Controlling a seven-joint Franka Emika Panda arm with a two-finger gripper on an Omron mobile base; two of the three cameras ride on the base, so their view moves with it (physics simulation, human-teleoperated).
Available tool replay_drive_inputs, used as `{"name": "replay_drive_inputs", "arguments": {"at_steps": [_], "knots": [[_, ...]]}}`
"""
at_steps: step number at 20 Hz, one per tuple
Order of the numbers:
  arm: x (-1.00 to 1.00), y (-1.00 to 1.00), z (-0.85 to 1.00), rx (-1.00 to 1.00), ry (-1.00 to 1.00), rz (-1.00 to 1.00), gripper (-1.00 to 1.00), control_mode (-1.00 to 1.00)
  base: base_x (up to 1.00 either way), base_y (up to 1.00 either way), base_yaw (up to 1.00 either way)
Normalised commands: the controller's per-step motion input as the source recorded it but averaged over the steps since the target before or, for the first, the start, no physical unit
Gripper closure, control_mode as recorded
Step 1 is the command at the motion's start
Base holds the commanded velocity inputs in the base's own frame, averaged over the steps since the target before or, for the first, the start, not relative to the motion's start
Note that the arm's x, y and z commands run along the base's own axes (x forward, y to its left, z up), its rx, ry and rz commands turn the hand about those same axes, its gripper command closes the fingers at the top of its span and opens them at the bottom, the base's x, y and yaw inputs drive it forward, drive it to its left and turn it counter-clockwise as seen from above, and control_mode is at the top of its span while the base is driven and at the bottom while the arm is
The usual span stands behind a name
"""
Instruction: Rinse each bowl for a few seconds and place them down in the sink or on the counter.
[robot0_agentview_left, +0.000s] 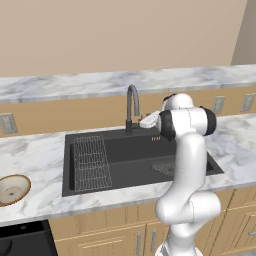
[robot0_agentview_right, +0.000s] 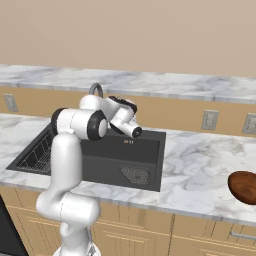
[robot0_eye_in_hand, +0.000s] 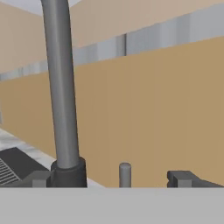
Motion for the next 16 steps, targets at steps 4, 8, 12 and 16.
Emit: {"name": "replay_drive_inputs", "arguments": {"at_steps": [4,8,12,16], "knots": [[0.19,0.02,-0.13,0.0,-0.01,0.0,-1.0,-1.0,0.0,0.0,0.0],[0.2,0.0,-0.1,0.0,-0.01,0.0,-1.0,-1.0,0.0,0.0,0.0],[0.26,0.0,-0.12,0.0,0.0,0.0,-1.0,-1.0,0.0,0.0,0.0],[0.33,0.0,-0.11,0.0,0.0,0.0,-1.0,-1.0,0.0,0.0,0.0]]}}
